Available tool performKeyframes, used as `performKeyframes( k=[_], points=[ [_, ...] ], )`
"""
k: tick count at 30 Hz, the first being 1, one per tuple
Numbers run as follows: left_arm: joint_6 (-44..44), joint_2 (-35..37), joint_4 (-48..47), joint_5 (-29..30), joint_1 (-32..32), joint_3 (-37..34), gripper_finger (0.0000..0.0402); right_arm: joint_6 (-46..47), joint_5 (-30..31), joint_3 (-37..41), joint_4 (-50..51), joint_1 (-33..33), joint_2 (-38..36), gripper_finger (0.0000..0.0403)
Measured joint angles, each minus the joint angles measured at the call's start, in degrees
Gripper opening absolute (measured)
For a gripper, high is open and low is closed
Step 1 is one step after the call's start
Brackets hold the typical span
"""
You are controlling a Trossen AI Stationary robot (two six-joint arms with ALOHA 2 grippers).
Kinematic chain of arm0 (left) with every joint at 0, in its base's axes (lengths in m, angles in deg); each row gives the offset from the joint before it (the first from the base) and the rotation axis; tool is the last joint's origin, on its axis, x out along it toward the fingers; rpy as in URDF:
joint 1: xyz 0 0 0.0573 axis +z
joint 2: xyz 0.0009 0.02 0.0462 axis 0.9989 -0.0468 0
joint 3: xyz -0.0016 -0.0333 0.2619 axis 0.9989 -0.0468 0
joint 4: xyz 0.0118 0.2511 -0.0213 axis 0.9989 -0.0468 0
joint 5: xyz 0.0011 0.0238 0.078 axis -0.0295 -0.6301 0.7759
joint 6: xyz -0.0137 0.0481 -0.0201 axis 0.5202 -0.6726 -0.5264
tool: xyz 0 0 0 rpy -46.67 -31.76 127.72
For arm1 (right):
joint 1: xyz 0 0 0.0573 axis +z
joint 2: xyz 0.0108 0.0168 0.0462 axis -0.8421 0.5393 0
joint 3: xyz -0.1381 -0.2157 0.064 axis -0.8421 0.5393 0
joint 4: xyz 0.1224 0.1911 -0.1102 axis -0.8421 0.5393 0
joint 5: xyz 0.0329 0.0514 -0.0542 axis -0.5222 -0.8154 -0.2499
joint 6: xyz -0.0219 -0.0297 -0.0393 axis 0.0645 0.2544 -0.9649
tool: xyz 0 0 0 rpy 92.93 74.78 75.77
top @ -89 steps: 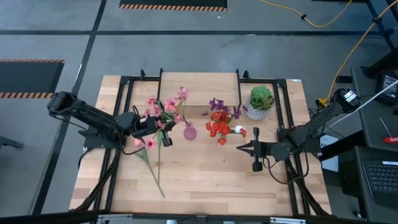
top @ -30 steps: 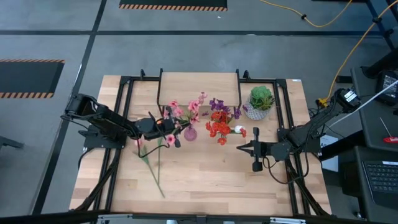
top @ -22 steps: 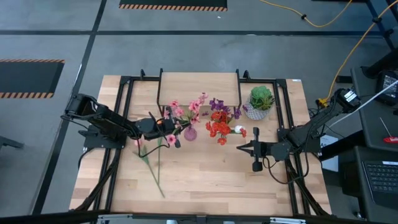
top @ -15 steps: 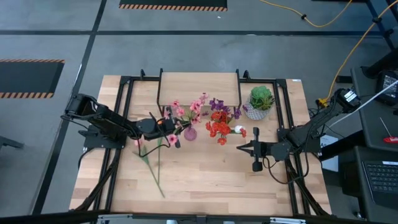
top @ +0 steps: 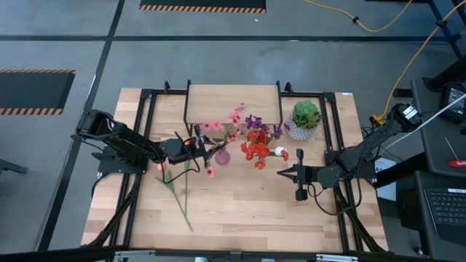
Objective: Pick and place flowers into a vace then onto a shelf
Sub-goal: Put the pink flowers into the purple vase
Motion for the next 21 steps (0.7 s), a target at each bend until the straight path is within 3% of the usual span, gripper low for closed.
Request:
performKeyframes(
  k=[12,21],
  points=[
    [0.5,0.5,0.0,0.1,-1.7,0.0,0.0164,0.0,0.0,0.0,0.0,0.0,0.0,0.0004],
    [0.2,6.6,-7.9,4.5,-4.7,0.0,0.0180,0.2,0.0,0.0,0.0,0.0,0.0,0.0004]
  ],
)
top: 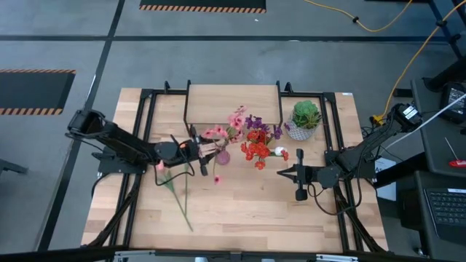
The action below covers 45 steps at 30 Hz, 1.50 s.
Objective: Pick and place flowers into a vace then onto a shelf
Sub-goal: Put the pink flowers into the purple vase, then put the orange flower into the purple vase
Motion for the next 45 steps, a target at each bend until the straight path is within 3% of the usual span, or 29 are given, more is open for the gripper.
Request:
performKeyframes(
  k=[13,27,31,37,45],
  points=[
    [2.4,11.0,-14.8,10.0,-7.3,0.0,0.0180,0.0,0.0,0.0,0.0,0.0,0.0,0.0004],
    [23.8,14.1,-36.3,21.9,-16.5,0.0,0.0180,1.0,0.0,0.0,0.0,0.0,0.0,0.0004],
    [33.8,14.1,-49.4,23.9,-18.1,2.6,0.0180,1.4,0.0,0.0,0.0,-0.6,0.0,0.0004],
    [52.1,13.4,-76.6,18.1,-16.9,12.7,0.0180,2.7,0.0,0.0,0.0,-2.3,0.0,0.0004],
    [73.1,7.5,-104.7,-2.5,-12.3,23.2,0.0170,2.6,0.0,0.0,0.0,-3.0,0.0,0.0004]
  ],
)
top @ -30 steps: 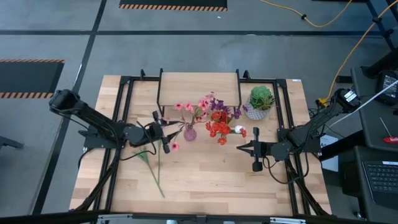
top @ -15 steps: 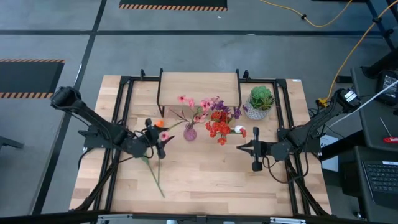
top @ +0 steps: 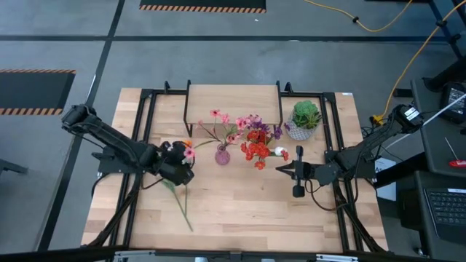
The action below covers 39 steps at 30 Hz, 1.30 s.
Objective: Pick and place flowers into a vace then onto a shelf
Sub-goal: Put the orange flower into the purple vase
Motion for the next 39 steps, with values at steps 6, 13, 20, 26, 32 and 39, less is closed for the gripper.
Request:
performKeyframes(
  k=[6,13,20,26,32,39],
  points=[
    [9.5,-4.1,-9.2,-15.5,3.2,3.7,0.0143,-0.3,0.0,0.0,0.0,0.0,0.0,0.0004],
    [9.8,-5.7,-9.3,-16.2,4.9,3.8,0.0130,-1.5,0.0,0.0,0.0,0.0,0.0,0.0004],
    [13.9,-7.3,-9.2,-13.8,6.0,3.8,0.0148,-1.6,-2.7,0.0,0.8,0.0,0.0,0.0004],
    [17.0,-10.4,-9.1,-13.0,6.2,3.8,0.0176,-1.5,-2.9,0.0,2.4,0.0,0.0,0.0004],
    [18.3,-14.4,-8.7,-13.0,6.1,3.8,0.0189,-1.5,-2.9,0.0,2.3,0.0,0.0,0.0004],
    [21.3,-19.6,-7.6,-13.2,6.1,3.8,0.0183,-1.2,-2.9,0.0,2.3,0.0,0.0,0.0004]
  ],
)
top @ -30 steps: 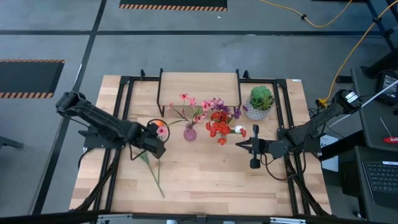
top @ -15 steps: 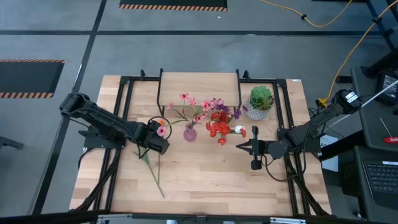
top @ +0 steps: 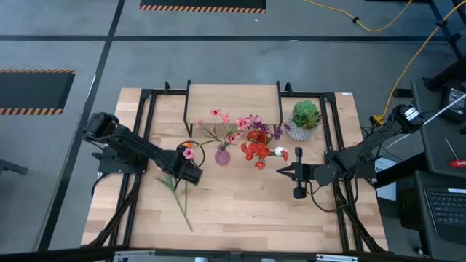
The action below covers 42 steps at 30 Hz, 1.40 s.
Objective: Pick and place flowers into a vace then onto a shelf
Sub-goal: Put the orange flower into the purple vase
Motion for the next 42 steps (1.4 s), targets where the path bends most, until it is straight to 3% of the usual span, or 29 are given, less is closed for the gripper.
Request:
performKeyframes(
  k=[7,19,30,36,42],
  points=[
    [-2.6,-3.7,6.3,-3.1,0.0,0.0,0.0173,0.1,0.0,0.0,0.0,0.0,0.0,0.0004],
    [-1.7,-7.5,6.2,-3.0,1.1,0.3,0.0173,1.5,0.0,0.0,0.4,0.0,0.0,0.0004],
    [-2.3,-7.2,10.8,-4.1,3.7,-2.2,0.0171,1.5,-0.1,0.0,0.4,0.0,0.0,0.0004],
    [1.3,-6.3,11.8,-6.1,4.1,-3.8,0.0156,1.7,-0.2,0.0,0.9,0.0,0.0,0.0004],
    [-0.7,-4.6,14.1,-5.9,4.1,-4.7,0.0137,1.7,-0.2,0.0,0.9,0.0,0.0,0.0004]
  ],
)
